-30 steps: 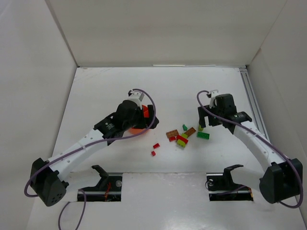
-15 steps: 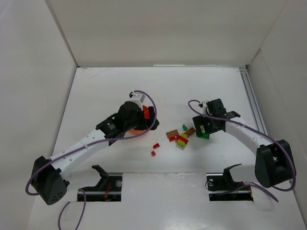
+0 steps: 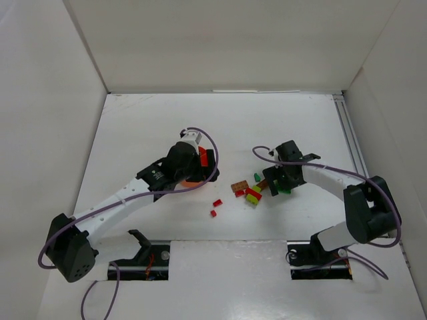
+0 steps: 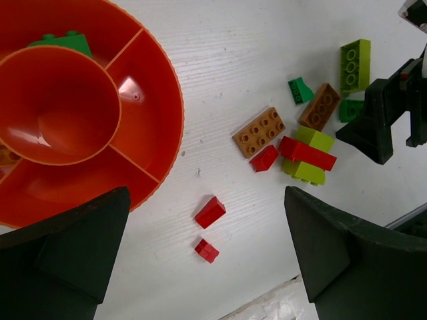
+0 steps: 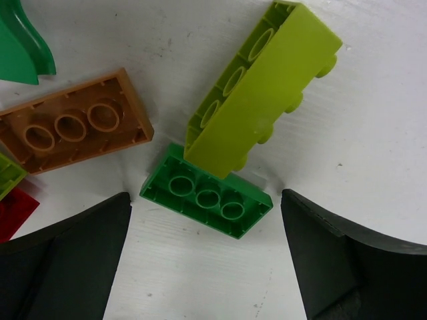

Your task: Sort the legos into containers by color

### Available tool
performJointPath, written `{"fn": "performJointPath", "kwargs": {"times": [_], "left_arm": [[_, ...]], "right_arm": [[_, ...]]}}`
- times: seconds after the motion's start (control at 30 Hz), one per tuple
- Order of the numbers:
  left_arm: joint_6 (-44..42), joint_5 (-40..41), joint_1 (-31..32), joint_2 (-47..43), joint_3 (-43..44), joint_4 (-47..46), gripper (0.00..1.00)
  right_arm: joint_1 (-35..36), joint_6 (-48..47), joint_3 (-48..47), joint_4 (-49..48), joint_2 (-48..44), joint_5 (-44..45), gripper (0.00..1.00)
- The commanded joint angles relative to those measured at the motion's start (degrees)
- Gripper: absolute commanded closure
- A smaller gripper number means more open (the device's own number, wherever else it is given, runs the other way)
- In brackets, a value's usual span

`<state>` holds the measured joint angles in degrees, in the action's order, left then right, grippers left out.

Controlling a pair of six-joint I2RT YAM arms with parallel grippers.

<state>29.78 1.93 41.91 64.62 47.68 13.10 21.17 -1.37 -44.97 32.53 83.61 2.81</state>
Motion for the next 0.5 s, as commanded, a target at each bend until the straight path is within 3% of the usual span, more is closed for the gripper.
{"fn": "performJointPath", "kwargs": {"times": [0.0, 0.17, 0.3, 0.33, 0.47], "left_arm": [[-0.2, 1.7, 0.2, -0.2, 1.1, 0.4, 0.00], [-0.2, 2.2, 0.2, -0.7, 1.1, 0.4, 0.00], [-0.2, 2.7, 0.2, -0.7, 1.6, 0.4, 0.00], [-0.2, 2.7, 0.2, -0.7, 1.6, 1.0, 0.00], [-0.2, 3.3, 0.2, -0.7, 1.6, 1.0, 0.00]], "right_arm": [[1.0, 1.2, -2.3, -1.6, 1.1, 3.1, 0.03], [2.6, 1.7, -2.8, -2.1, 2.2, 3.7, 0.12], [3.2, 1.7, -2.8, -2.1, 2.2, 4.2, 0.24], [3.2, 1.7, -2.8, -2.1, 1.6, 4.2, 0.31], [4.4, 1.7, -2.8, -1.6, 1.6, 3.7, 0.39]]}}
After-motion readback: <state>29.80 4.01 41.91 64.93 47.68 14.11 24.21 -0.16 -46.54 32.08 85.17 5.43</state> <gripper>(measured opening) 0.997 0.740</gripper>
